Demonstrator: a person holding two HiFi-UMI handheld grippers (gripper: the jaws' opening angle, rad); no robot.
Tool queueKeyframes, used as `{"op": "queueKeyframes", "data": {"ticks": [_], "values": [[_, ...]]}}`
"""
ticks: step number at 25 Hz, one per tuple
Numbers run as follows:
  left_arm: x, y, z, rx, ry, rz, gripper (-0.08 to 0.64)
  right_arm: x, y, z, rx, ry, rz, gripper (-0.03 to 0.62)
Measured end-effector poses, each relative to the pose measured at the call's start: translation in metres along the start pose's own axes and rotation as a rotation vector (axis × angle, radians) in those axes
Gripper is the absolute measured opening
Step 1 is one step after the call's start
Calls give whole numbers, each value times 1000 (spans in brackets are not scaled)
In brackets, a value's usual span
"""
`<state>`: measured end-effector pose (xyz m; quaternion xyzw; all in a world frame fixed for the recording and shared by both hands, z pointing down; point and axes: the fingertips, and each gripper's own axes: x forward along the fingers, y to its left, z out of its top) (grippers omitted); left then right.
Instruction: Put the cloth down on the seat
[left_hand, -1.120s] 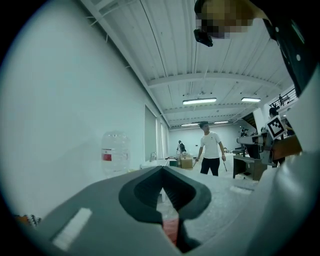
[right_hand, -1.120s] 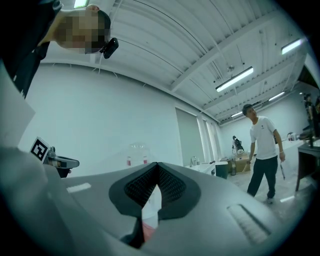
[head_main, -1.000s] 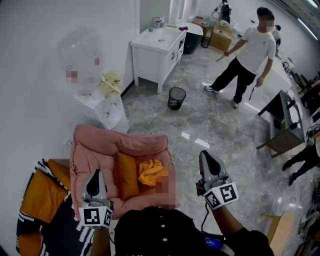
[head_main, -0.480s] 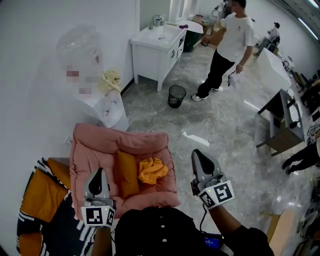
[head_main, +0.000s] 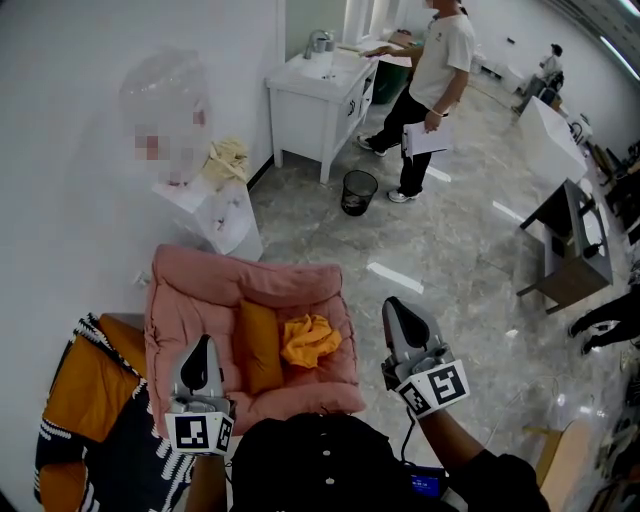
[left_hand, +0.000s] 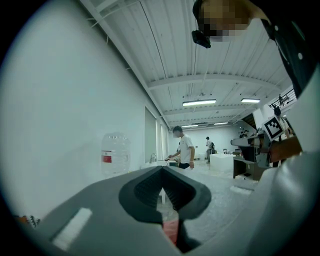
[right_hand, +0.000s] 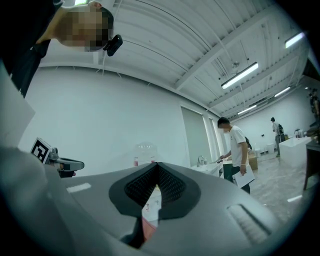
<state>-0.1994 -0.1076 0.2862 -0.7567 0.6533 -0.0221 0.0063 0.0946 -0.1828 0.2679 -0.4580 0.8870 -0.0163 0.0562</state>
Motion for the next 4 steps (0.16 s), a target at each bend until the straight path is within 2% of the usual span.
{"op": "queueKeyframes", "data": {"ticks": [4], "values": [[-3,-1,-1,4,-3,-1,2,-1,3,0,-1,-4,4,26]]}}
